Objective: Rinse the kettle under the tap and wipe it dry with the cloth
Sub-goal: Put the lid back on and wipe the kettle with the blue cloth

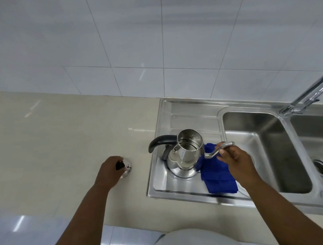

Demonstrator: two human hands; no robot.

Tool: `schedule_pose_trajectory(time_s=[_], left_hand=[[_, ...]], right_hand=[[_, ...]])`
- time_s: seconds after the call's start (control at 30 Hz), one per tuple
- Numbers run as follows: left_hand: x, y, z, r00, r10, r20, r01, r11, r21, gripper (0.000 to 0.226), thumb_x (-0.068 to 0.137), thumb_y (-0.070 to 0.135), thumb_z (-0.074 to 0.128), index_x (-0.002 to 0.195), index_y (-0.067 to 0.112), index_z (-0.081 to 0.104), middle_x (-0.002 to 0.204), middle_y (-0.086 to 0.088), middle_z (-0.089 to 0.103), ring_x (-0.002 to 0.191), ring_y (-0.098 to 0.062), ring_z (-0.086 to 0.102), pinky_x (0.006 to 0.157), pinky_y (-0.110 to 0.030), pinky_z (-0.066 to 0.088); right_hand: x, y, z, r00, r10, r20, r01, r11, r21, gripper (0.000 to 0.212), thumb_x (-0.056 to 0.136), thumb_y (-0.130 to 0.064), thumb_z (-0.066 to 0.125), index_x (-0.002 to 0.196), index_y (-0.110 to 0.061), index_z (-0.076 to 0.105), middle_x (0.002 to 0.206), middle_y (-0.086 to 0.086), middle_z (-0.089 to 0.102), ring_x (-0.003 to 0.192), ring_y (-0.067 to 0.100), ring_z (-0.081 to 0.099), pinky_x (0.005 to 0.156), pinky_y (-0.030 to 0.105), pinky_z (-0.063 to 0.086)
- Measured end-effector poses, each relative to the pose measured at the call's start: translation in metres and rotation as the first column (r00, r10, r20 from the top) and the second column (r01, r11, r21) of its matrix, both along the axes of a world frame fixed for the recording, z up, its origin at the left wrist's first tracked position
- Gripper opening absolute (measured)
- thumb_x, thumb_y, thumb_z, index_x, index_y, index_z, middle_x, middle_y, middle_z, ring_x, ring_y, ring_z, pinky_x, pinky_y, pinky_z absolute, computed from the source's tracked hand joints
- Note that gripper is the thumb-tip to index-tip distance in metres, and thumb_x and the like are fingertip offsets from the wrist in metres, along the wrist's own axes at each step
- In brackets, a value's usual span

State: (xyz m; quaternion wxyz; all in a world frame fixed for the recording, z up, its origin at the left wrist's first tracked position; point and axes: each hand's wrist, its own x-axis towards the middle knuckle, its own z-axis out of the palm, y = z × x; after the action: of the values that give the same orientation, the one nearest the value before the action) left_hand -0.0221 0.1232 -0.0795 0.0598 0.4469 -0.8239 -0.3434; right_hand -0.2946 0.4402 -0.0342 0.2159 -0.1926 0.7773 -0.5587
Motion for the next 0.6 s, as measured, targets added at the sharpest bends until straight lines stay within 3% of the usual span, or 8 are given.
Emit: schedule_pose_trajectory(time_s=[0.1,0.2,0.27,0.33,0.4,0.47,0.6], left_hand=[[0.005,0.001,-0.005,0.995,0.054,-0.078,-0.05,0.997,0.055,0.036,0.071,0.01,0.08,0.105,0.017,0.068,0.108,-0.006,0.067,0.103,-0.027,0.062,0.094,-0.038,0.047],[0.01,-0.006,-0.022,0.974,0.123,-0.188,-0.1,0.987,0.129,0.04,0.064,0.018,0.079,0.085,0.05,0.068,0.092,0.009,0.07,0.093,-0.029,0.067,0.087,-0.053,0.053],[0.004,0.004,-0.004,0.963,0.138,-0.232,-0.106,0.984,0.144,0.046,0.065,0.015,0.08,0.075,0.058,0.066,0.079,0.02,0.07,0.083,-0.021,0.066,0.082,-0.042,0.056],[-0.01,0.015,0.014,0.963,0.112,-0.247,-0.078,0.987,0.144,0.045,0.073,0.005,0.079,0.083,0.048,0.071,0.075,0.021,0.068,0.08,-0.015,0.062,0.075,-0.017,0.052],[-0.025,0.023,0.028,0.956,0.082,-0.283,-0.059,0.994,0.089,0.035,0.076,0.004,0.076,0.108,0.019,0.071,0.093,0.008,0.069,0.09,-0.014,0.062,0.074,0.0,0.041],[-0.042,0.03,0.048,0.946,0.024,-0.322,-0.019,1.0,0.018,0.04,0.077,0.008,0.077,0.115,0.012,0.067,0.103,0.003,0.067,0.098,-0.012,0.061,0.079,0.001,0.036],[-0.081,0.051,0.095,0.889,-0.095,-0.448,0.073,0.995,-0.065,0.037,0.076,0.011,0.077,0.112,0.017,0.069,0.105,0.012,0.066,0.094,0.005,0.06,0.083,-0.002,0.04]], right_hand=[[0.0,0.0,0.0,1.0,-0.012,0.021,0.013,0.999,-0.033,0.026,0.098,-0.011,0.059,0.098,-0.035,0.067,0.109,-0.01,0.071,0.101,0.013,0.071,0.084,0.014,0.057],[0.0,0.001,-0.002,0.999,-0.004,0.032,0.005,1.0,-0.026,0.025,0.098,-0.011,0.058,0.1,-0.035,0.068,0.114,-0.005,0.071,0.107,0.018,0.069,0.093,0.032,0.059],[-0.001,0.002,-0.002,1.0,-0.007,0.029,0.007,1.0,-0.018,0.025,0.098,-0.012,0.058,0.1,-0.035,0.068,0.115,-0.004,0.072,0.108,0.019,0.069,0.095,0.036,0.058],[0.0,0.002,-0.002,0.999,-0.014,0.031,0.015,0.999,-0.03,0.025,0.098,-0.011,0.058,0.1,-0.035,0.068,0.116,-0.001,0.071,0.109,0.02,0.069,0.091,0.029,0.059],[0.001,0.002,-0.002,0.999,-0.016,0.036,0.018,0.999,-0.042,0.026,0.098,-0.01,0.057,0.099,-0.034,0.068,0.117,0.001,0.071,0.109,0.021,0.069,0.088,0.023,0.059],[0.0,0.002,-0.004,0.999,-0.016,0.047,0.018,0.999,-0.047,0.027,0.098,-0.01,0.058,0.098,-0.034,0.069,0.117,-0.002,0.071,0.11,0.022,0.069,0.092,0.032,0.06],[-0.001,0.003,-0.007,0.998,-0.025,0.055,0.027,0.998,-0.048,0.028,0.098,-0.012,0.059,0.098,-0.037,0.07,0.114,-0.009,0.072,0.109,0.02,0.07,0.098,0.047,0.056]])
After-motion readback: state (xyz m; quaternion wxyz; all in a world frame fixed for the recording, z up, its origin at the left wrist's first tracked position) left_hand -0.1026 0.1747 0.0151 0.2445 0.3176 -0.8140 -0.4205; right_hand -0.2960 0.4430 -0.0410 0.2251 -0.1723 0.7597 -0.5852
